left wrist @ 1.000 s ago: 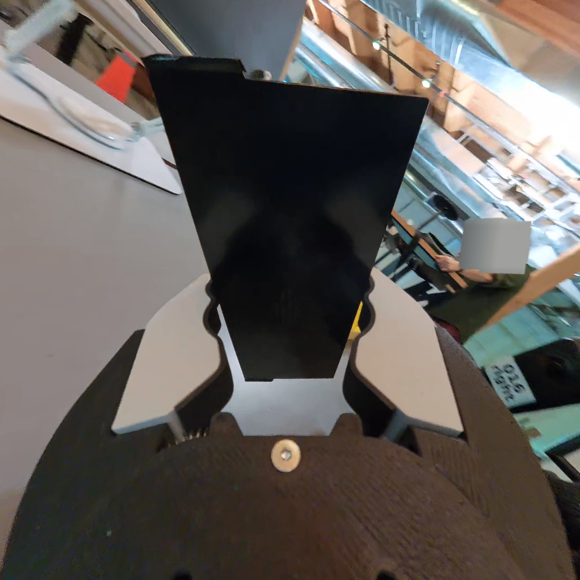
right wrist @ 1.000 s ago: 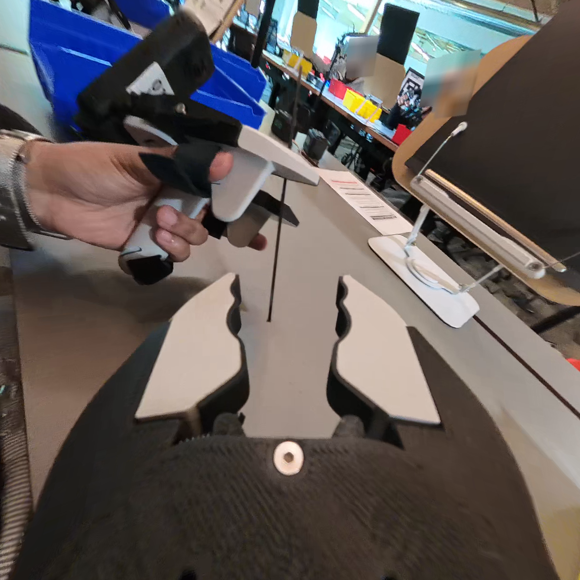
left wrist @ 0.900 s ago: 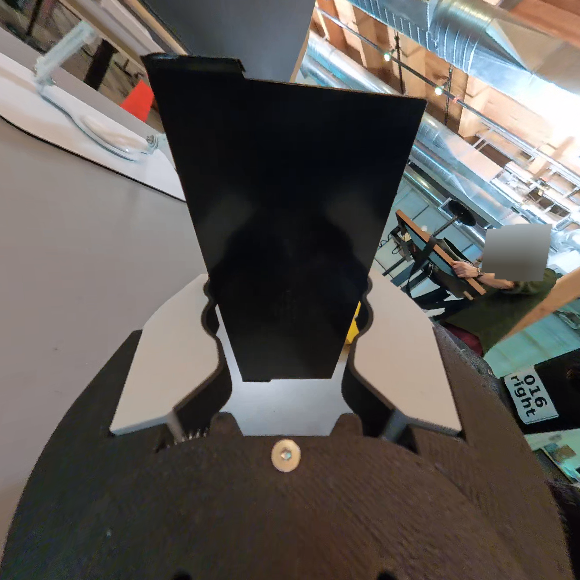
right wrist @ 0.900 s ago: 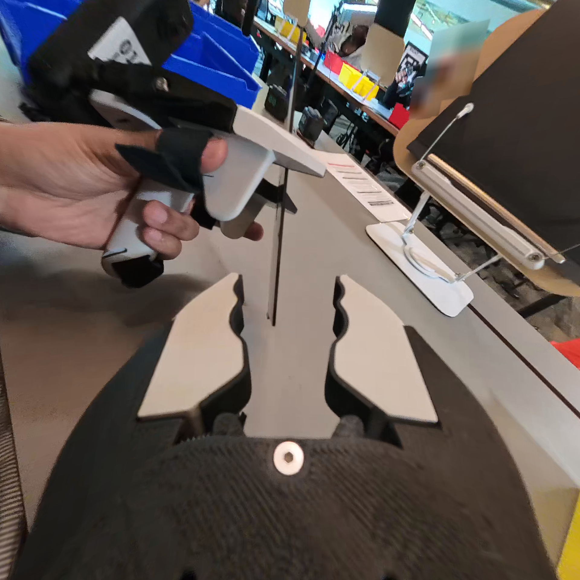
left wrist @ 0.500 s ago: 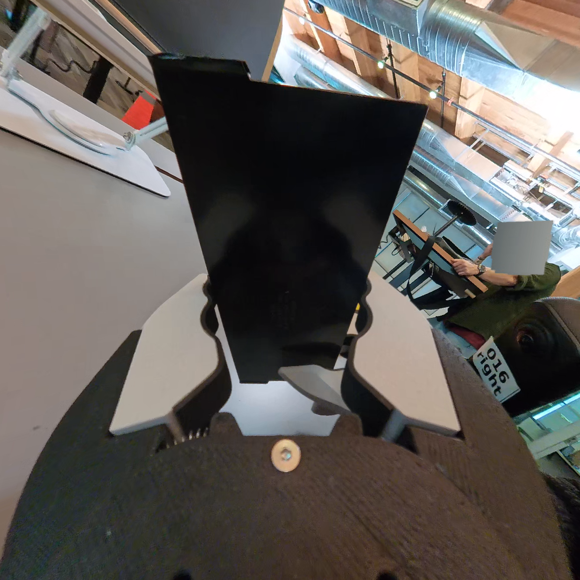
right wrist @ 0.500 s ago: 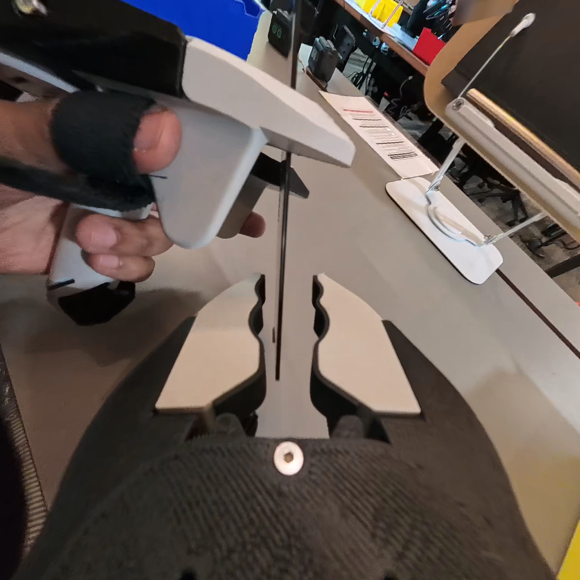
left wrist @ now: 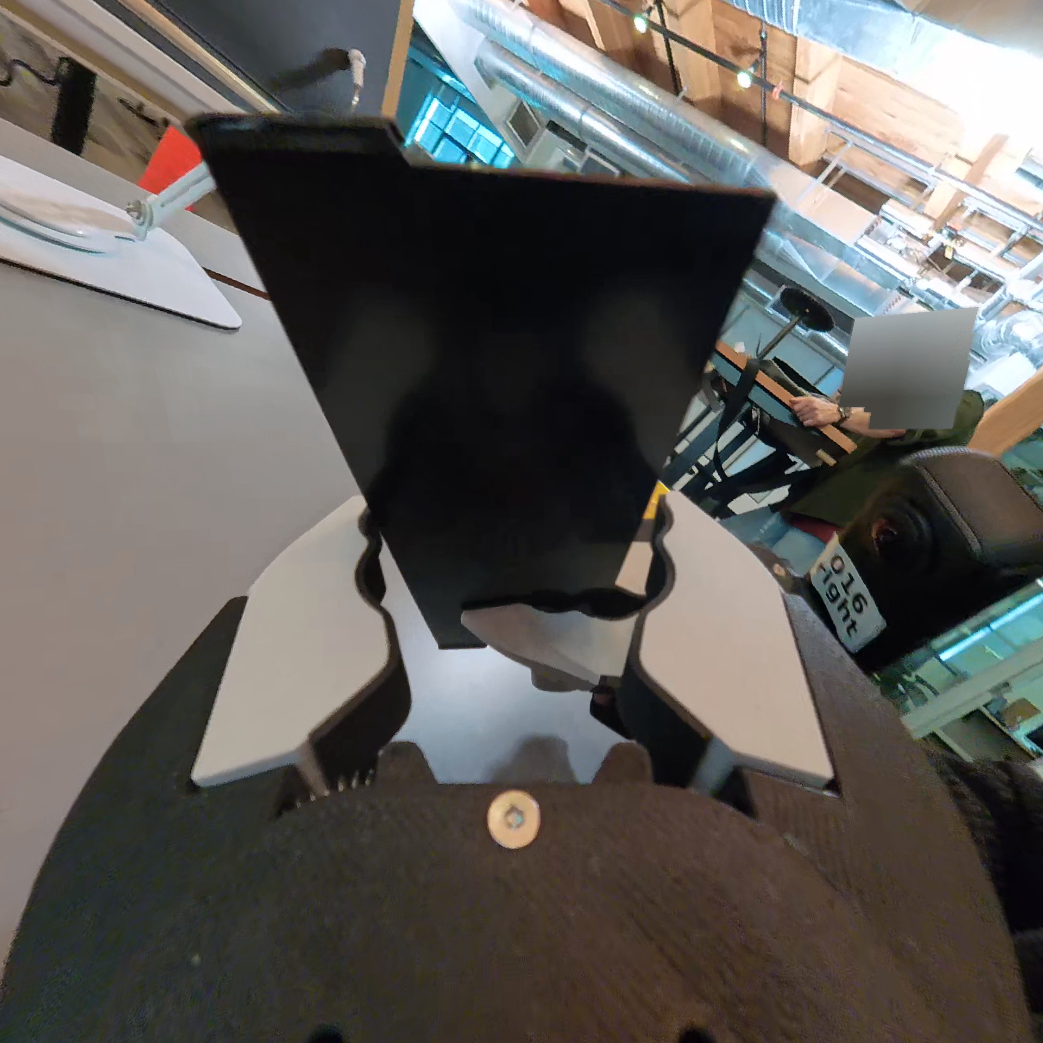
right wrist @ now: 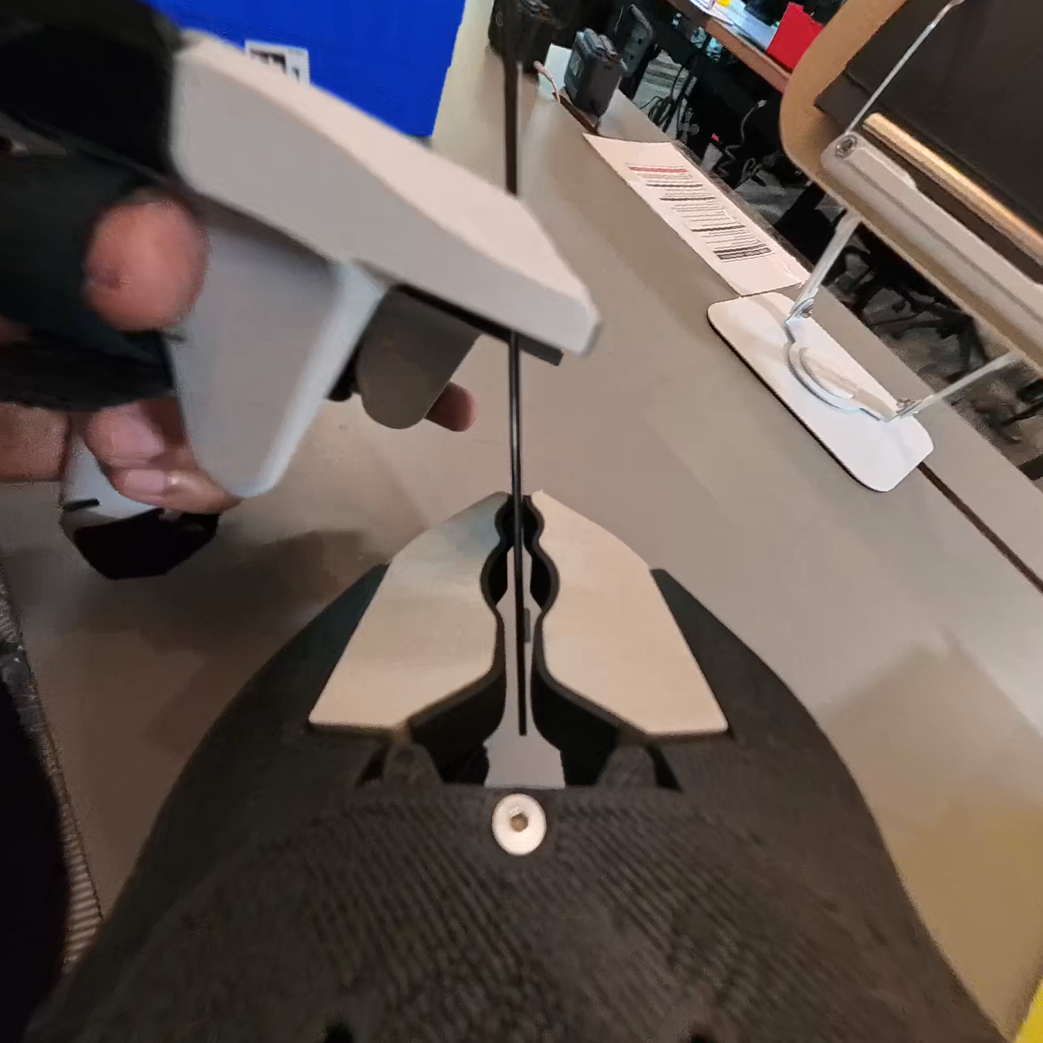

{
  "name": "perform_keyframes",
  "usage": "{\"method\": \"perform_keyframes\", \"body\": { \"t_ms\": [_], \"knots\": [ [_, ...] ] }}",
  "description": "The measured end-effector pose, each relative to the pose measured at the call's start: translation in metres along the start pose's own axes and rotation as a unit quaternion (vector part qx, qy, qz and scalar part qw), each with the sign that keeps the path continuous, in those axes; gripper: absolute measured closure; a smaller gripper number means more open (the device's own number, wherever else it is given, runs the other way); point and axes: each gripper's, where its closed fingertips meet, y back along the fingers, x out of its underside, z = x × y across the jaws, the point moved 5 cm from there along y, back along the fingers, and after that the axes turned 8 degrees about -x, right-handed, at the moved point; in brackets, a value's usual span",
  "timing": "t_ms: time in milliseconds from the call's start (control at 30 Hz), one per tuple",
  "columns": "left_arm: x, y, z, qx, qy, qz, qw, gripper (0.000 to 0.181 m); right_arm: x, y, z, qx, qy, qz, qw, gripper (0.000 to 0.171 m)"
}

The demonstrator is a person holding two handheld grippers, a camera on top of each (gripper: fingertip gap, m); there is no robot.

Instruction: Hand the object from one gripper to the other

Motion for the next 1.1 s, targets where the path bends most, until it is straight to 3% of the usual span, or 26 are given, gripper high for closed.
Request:
{"method": "perform_keyframes", "body": {
  "t_ms": [133,333,567,767,867,1100],
  "knots": [
    [0.001,-0.002,-0.003,0.019,-0.016,0.007,1.000,0.079,0.002,0.007,-0.011,-0.039,-0.092,-0.033,0.994,0.169],
    [0.002,-0.004,-0.001,0.051,-0.008,0.016,0.999,0.082,-0.005,0.023,-0.019,-0.155,-0.191,-0.141,0.959,0.169],
    [-0.004,-0.001,-0.003,0.107,0.001,0.001,0.994,0.089,-0.006,0.036,-0.034,-0.256,-0.336,-0.258,0.869,0.169],
    [0.005,-0.002,-0.008,0.138,-0.010,0.025,0.990,0.106,-0.006,0.044,-0.043,-0.294,-0.393,-0.332,0.805,0.169],
    [0.008,-0.003,-0.010,0.156,-0.002,0.038,0.987,0.111,-0.006,0.042,-0.041,-0.301,-0.400,-0.347,0.793,0.169],
    [-0.006,0.004,-0.012,0.190,0.025,-0.001,0.982,0.123,-0.009,0.033,-0.023,-0.326,-0.386,-0.331,0.797,0.169]
  ]
}}
